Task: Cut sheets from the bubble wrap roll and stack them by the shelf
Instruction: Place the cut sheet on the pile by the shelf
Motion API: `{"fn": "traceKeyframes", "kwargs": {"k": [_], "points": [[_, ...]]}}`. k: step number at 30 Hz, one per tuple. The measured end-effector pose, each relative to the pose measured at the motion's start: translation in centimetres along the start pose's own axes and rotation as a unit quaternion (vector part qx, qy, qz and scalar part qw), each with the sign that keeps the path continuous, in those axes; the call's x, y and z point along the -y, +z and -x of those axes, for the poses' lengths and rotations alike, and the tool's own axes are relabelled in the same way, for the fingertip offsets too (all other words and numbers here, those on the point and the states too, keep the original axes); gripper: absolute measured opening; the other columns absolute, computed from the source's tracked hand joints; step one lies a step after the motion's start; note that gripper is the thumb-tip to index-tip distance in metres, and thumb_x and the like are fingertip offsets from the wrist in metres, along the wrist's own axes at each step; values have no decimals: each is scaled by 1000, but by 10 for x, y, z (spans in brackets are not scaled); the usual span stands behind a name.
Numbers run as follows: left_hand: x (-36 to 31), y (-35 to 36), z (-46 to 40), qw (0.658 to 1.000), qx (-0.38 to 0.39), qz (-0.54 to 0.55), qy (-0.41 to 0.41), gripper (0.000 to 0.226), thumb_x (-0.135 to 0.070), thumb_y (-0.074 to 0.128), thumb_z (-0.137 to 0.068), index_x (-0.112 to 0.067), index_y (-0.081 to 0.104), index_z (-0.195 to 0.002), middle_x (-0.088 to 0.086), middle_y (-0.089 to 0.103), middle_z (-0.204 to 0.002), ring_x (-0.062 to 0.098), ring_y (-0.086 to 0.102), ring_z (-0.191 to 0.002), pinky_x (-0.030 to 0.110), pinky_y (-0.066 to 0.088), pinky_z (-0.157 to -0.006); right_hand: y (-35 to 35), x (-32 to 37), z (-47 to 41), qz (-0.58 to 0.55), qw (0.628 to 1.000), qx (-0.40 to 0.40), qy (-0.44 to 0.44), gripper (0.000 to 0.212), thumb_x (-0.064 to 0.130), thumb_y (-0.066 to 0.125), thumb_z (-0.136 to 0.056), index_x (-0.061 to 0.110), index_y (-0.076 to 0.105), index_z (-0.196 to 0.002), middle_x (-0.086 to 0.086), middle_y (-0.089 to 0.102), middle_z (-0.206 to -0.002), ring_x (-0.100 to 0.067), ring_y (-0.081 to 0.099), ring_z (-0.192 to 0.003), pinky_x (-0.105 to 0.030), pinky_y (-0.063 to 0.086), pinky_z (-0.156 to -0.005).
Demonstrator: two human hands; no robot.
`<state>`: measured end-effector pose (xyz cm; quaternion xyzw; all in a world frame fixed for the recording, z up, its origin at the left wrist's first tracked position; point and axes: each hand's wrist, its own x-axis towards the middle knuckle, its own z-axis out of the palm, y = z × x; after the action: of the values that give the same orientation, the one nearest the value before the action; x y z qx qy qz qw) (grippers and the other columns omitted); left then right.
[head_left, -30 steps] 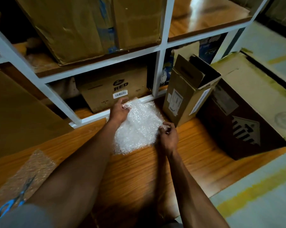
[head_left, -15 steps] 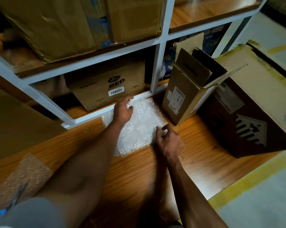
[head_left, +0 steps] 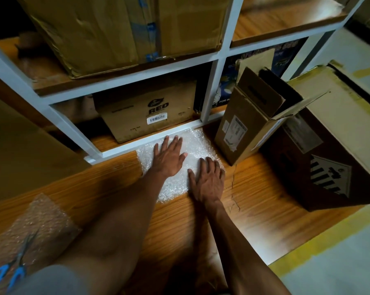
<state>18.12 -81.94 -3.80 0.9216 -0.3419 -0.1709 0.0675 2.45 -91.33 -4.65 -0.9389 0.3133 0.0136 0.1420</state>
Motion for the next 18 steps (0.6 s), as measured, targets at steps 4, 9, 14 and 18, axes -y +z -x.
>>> {"fn": "traceKeyframes", "kwargs": {"k": [4,9,14,18], "points": [[9,-13,21,995,-73,62,-19,57,-45,27,-110,-25,22,-163,-3,17,-171,23,8,-158,51,15,-125,-5,16,8,-24,997,-67,-15,63,59,33,-105,18,41,-152,-10,41,-160,-35,29,-151,-53,23,-124],[33,-13,85,969,-215,111,-39,29,-26,44,-106,-23,64,-128,-3,60,-132,21,49,-125,42,40,-107,-6,48,33,-34,986,-109,-121,38,39,48,-101,20,55,-133,-7,51,-142,-30,44,-132,-46,39,-109],[88,10,164,956,-244,126,-100,26,-31,45,-105,-25,67,-118,-6,61,-124,18,51,-117,41,45,-100,16,98,78,-59,973,-77,-210,30,27,62,-92,19,58,-121,-8,57,-127,-31,51,-113,-45,45,-89],[139,28,229,941,-281,134,-131,13,-17,58,-94,-21,70,-96,1,67,-102,25,58,-100,37,45,-85,33,149,114,-70,962,-39,-260,21,25,61,-91,18,59,-110,-9,60,-110,-32,56,-98,-44,48,-79]]}}
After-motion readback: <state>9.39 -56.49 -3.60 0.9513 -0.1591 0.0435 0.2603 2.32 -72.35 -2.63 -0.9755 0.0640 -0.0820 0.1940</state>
